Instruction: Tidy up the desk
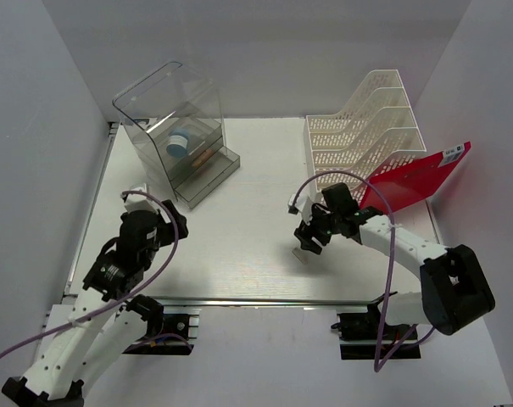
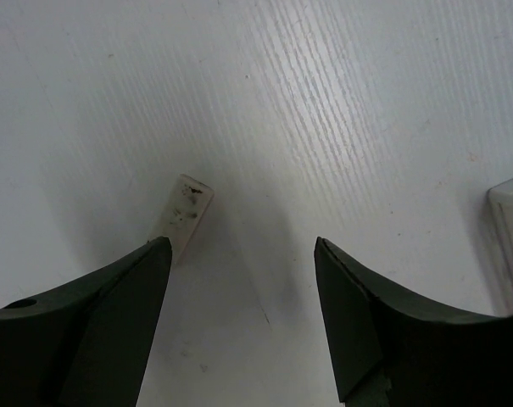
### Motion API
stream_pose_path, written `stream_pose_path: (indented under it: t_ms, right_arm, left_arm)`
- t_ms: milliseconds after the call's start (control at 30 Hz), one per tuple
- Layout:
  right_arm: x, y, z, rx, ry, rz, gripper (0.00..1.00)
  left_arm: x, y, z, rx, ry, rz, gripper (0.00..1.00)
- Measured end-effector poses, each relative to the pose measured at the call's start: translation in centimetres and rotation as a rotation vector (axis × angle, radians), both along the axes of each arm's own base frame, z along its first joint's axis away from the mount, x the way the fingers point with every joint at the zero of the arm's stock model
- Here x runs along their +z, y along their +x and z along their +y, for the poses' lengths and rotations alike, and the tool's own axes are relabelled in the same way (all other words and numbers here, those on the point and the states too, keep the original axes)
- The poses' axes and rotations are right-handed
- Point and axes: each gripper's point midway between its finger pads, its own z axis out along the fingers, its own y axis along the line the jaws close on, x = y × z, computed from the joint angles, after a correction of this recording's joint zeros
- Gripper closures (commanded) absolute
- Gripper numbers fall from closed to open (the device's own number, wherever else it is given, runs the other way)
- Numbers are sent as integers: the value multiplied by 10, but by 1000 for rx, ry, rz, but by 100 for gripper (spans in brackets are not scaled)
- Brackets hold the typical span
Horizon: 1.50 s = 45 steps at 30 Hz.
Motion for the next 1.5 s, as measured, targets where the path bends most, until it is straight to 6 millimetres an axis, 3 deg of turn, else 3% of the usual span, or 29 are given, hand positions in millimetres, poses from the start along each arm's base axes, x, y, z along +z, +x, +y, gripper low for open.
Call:
stream_pose_path:
  t_ms: [333, 667, 933, 1133, 1267, 1400, 1500]
  right_arm:
    - [-32, -14, 1, -17, -126, 66, 18]
    - [-44, -29, 7, -28, -135, 121, 27]
    - [-47, -23, 12, -41, -154, 55, 55]
    - [-48, -19, 15, 17, -190, 15, 96]
    - [-49, -19, 12, 119, -284, 50, 100]
    - [-40, 11, 24, 212, -382, 25, 100]
    - [-17, 53, 45, 265, -412, -66, 100]
  left_arm:
    - [11, -4, -2, -54, -6, -77, 13]
    - [19, -10, 1, -52, -31, -128, 13]
    - [21, -10, 4, -38, -30, -139, 13]
    - [24, -11, 5, -35, -34, -149, 13]
    - [25, -12, 5, -34, -38, -157, 13]
    - [27, -13, 6, -30, -44, -167, 13]
    - [29, -13, 7, -27, -49, -173, 13]
